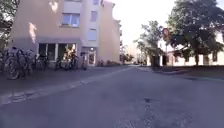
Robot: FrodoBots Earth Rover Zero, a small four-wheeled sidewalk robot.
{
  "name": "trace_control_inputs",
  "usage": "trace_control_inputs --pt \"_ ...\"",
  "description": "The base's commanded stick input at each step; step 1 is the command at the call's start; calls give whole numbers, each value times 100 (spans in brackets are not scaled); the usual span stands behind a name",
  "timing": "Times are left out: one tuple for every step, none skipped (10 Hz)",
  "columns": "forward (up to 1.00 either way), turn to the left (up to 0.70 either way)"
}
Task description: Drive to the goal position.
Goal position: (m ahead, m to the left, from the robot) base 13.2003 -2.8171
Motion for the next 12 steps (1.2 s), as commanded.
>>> trace_control_inputs --pt "70 0" --pt "70 0" --pt "70 0" --pt "70 0" --pt "70 0" --pt "70 0" --pt "70 0" --pt "70 0" --pt "70 0" --pt "70 0" --pt "70 0" --pt "70 0"
